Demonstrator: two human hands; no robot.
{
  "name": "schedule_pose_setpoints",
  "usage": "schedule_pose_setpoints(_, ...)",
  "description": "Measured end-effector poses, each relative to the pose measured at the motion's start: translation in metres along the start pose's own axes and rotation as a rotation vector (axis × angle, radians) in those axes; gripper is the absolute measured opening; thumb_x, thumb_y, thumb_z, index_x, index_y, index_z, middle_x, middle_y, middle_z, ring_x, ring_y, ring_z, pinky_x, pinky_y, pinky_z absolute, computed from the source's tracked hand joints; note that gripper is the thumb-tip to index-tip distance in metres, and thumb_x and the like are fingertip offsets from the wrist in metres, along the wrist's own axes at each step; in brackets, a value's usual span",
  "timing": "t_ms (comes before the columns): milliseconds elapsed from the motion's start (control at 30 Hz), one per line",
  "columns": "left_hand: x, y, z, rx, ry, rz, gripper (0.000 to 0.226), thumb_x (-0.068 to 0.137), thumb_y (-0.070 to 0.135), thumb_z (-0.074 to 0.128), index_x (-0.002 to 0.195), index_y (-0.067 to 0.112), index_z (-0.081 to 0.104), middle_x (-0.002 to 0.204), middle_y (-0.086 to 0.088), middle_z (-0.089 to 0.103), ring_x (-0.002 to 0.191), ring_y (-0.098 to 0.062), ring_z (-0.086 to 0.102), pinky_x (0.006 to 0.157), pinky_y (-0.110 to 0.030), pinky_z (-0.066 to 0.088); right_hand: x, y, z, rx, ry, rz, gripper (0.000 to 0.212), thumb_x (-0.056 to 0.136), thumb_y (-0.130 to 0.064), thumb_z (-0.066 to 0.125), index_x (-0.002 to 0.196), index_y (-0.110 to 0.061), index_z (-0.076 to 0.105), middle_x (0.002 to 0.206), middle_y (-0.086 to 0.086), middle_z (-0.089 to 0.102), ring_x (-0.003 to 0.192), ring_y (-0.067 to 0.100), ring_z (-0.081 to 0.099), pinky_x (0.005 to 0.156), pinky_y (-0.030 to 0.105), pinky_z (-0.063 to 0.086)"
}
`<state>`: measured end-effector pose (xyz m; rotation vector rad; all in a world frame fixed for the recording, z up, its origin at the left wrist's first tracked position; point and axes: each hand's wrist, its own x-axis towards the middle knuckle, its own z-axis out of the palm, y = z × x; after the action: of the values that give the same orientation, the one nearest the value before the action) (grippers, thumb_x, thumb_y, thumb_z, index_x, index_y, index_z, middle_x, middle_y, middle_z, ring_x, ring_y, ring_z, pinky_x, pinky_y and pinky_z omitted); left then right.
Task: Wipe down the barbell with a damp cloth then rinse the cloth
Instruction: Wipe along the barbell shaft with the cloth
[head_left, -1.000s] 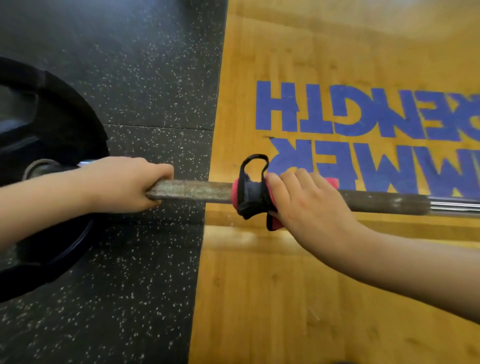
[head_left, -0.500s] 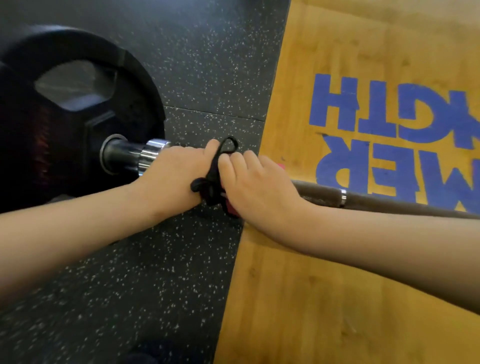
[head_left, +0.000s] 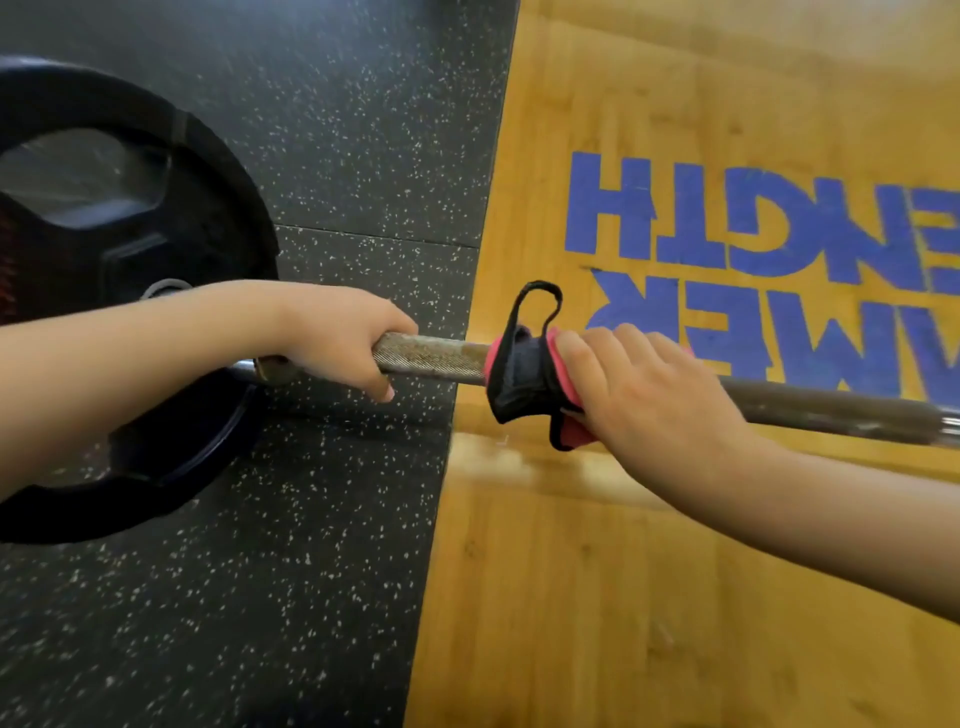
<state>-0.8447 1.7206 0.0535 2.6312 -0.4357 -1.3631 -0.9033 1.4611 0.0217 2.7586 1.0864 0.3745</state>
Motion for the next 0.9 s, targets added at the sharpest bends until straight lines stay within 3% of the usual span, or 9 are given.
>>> schedule_pose_setpoints(100,-0.009,0.001,0.011,0.131,0.182,0.012,0.018,0.086,0.032,0.065,0.098,0.032,0.051,0.079,0.012,0.057,0.071,-0.002,0.053,0.058,-0.021,0.038,-0.004,0.000,-0.002,-0.015,-0.026,0.010,0.040,0.085,-0.004,0.030,0.113,0.007,0.058,0.079,0.014,0.057,0.063,0.030,0.053,0.053,0.037,0.041)
schedule_pose_setpoints(167,-0.012,-0.001,0.027,0.267,0.427,-0.032,0.019,0.087,0.034,0.061,0.097,0.031,0.044,0.069,0.010,0.052,0.063,-0.007,0.050,0.053,-0.026,0.036,-0.002,-0.006,-0.002,-0.030,-0.058,0.017,0.034,0.085,-0.005,0.038,0.112,0.007,0.056,0.080,0.015,0.058,0.064,0.030,0.053,0.055,0.038,0.041)
schedule_pose_setpoints(267,-0.012,-0.004,0.055,0.382,0.801,-0.020,0.031,0.077,0.019,0.066,0.093,0.022,0.039,0.057,0.009,0.043,0.048,-0.014,0.043,0.044,-0.026,0.028,0.013,-0.022,-0.001,-0.057,-0.056,0.040,0.035,0.087,-0.006,0.031,0.105,0.002,0.060,0.077,0.011,0.057,0.063,0.027,0.052,0.054,0.035,0.035)
schedule_pose_setpoints(367,-0.008,-0.008,0.067,0.369,0.956,0.042,0.034,0.067,0.007,0.073,0.090,0.011,0.048,0.051,0.002,0.048,0.039,-0.024,0.048,0.039,-0.024,0.031,0.031,-0.040,-0.001,-0.073,-0.018,0.070,0.035,0.085,-0.004,0.029,0.094,-0.004,0.062,0.070,0.006,0.054,0.058,0.023,0.050,0.054,0.032,0.024)
schedule_pose_setpoints(467,-0.010,-0.006,0.068,0.355,1.018,0.068,0.021,0.080,0.016,0.061,0.095,0.006,0.050,0.053,-0.002,0.052,0.040,-0.026,0.051,0.037,-0.027,0.036,0.057,-0.066,0.001,-0.001,0.050,0.074,0.035,0.084,-0.006,0.026,0.087,-0.007,0.061,0.067,0.005,0.054,0.056,0.022,0.049,0.053,0.032,0.023)
schedule_pose_setpoints(533,-0.012,-0.004,0.068,0.323,1.038,0.107,0.026,0.086,0.024,0.044,0.099,0.002,0.051,0.053,-0.002,0.054,0.039,-0.024,0.052,0.035,-0.028,0.038,0.078,-0.083,0.001,0.103,0.069,0.080,0.037,0.081,-0.008,0.023,0.079,-0.008,0.061,0.065,0.007,0.057,0.053,0.023,0.051,0.051,0.032,0.022)
schedule_pose_setpoints(600,-0.014,-0.004,0.068,0.283,1.012,0.130,0.030,0.086,0.024,0.045,0.104,0.000,0.050,0.055,0.001,0.054,0.041,-0.021,0.052,0.037,-0.028,0.039,0.091,-0.089,0.000,0.167,0.053,0.075,0.036,0.080,-0.010,0.025,0.074,-0.009,0.060,0.062,0.007,0.057,0.051,0.023,0.051,0.050,0.030,0.021)
schedule_pose_setpoints(733,-0.022,-0.004,0.047,0.195,0.640,0.053,0.031,0.085,0.038,0.048,0.108,0.020,0.039,0.075,0.008,0.053,0.067,-0.020,0.056,0.060,-0.035,0.046,0.080,-0.072,0.010,0.065,0.109,-0.078,0.017,0.076,-0.023,0.058,0.087,-0.011,0.065,0.069,0.000,0.059,0.056,0.018,0.054,0.050,0.029,0.025)
schedule_pose_setpoints(900,-0.023,-0.002,0.021,-0.021,0.365,0.041,0.029,0.082,0.033,0.070,0.101,0.023,0.051,0.084,0.009,0.060,0.078,-0.012,0.057,0.062,-0.023,0.040,0.055,-0.045,0.009,0.004,0.153,-0.072,0.033,0.078,-0.008,0.040,0.096,-0.008,0.068,0.068,0.001,0.055,0.055,0.020,0.051,0.050,0.029,0.027)
